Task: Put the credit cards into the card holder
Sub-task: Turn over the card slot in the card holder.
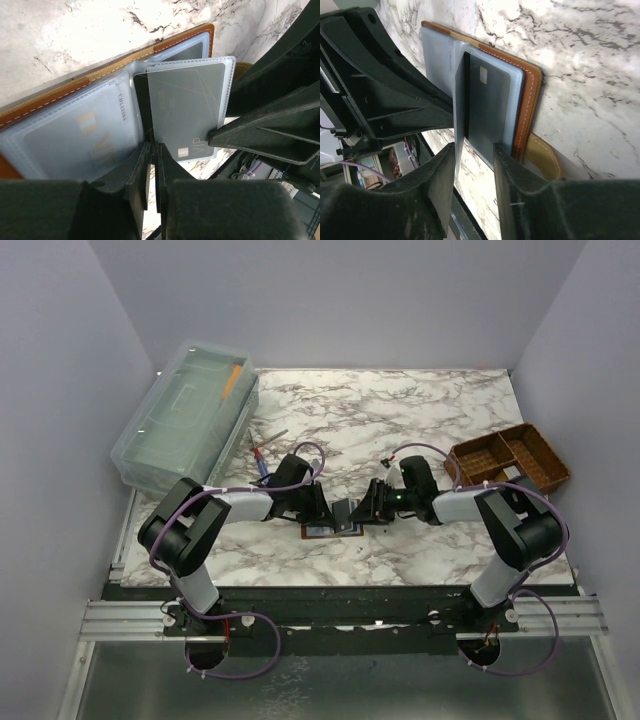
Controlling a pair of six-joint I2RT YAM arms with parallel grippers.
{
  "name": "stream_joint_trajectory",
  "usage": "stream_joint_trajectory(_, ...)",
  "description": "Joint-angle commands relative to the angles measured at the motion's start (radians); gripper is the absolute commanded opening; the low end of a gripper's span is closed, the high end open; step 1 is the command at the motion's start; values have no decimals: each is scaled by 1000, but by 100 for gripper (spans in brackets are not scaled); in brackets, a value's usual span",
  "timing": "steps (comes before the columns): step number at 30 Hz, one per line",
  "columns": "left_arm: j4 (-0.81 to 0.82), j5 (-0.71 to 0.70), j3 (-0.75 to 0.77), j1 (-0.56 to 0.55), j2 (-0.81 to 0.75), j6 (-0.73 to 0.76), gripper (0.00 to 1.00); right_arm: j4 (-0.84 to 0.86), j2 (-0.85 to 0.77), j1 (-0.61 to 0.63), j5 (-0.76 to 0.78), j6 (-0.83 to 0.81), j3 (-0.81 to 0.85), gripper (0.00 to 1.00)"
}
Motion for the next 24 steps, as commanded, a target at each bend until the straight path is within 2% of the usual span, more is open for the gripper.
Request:
stream_joint_trajectory(1,-19,-27,-31,6,0,9,15,-1,1,29,24,7,12,36)
stream_joint_trajectory(8,-18,-22,-43,7,-34,15,15,-25,-29,62,34,5,50,37)
stream_joint_trajectory(12,-36,-13,-41,16,-107,15,23,-13,-9,86,18,7,88,39)
stream_joint_trajectory(17,-121,-39,-33,36,-312,48,31,-16,33,121,24,21,167,39)
stream_joint_trajectory(24,-339,-236,-6,51,-653,137,39,-23,147,215,11,44,329,39)
